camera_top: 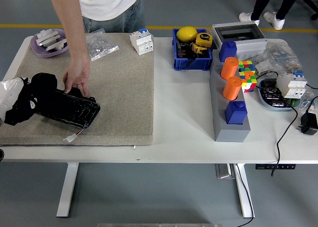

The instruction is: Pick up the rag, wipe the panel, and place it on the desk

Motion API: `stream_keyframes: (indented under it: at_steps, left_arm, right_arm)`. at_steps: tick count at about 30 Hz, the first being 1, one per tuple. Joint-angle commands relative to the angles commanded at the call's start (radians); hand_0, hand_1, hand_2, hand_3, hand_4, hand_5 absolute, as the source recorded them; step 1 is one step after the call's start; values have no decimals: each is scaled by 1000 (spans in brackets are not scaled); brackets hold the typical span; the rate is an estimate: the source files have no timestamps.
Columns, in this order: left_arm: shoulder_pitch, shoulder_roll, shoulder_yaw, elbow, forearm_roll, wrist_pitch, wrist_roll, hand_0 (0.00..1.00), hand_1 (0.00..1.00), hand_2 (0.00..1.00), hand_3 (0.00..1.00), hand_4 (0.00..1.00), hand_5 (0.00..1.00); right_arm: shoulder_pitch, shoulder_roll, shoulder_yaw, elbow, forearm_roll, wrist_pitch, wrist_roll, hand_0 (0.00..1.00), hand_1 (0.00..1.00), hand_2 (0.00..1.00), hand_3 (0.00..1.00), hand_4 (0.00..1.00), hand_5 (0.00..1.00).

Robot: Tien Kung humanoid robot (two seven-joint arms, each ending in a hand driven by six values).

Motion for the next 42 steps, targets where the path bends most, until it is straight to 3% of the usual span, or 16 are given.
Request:
stream_keyframes:
  at_steps: [6, 17, 25, 29, 42]
  left_arm:
    - [30, 11, 30, -89, 8, -33, 20, 236, 157, 529, 494, 104, 2]
    - [75, 27, 150, -338, 58, -63, 107, 237, 154, 531, 497, 109, 2]
    - [79, 16, 201, -434, 61, -77, 130, 238, 153, 534, 504, 137, 2]
    - [75, 15, 201, -441, 58, -72, 133, 238, 153, 534, 504, 137, 2]
    - [64, 24, 182, -365, 47, -53, 111, 238, 151, 534, 507, 144, 2]
  right_arm:
    - [-1, -3, 2, 0, 0, 2, 0, 826, 675, 688, 639, 948, 768]
    - [-4, -15, -3, 3, 0, 3, 0, 827, 675, 688, 638, 948, 768]
    - [-5, -18, -8, 3, 4, 5, 0, 826, 674, 688, 638, 948, 767]
    - [-6, -19, -9, 4, 4, 6, 0, 826, 674, 688, 638, 948, 767]
    - [-6, -19, -8, 7, 5, 7, 0, 824, 674, 688, 637, 948, 768]
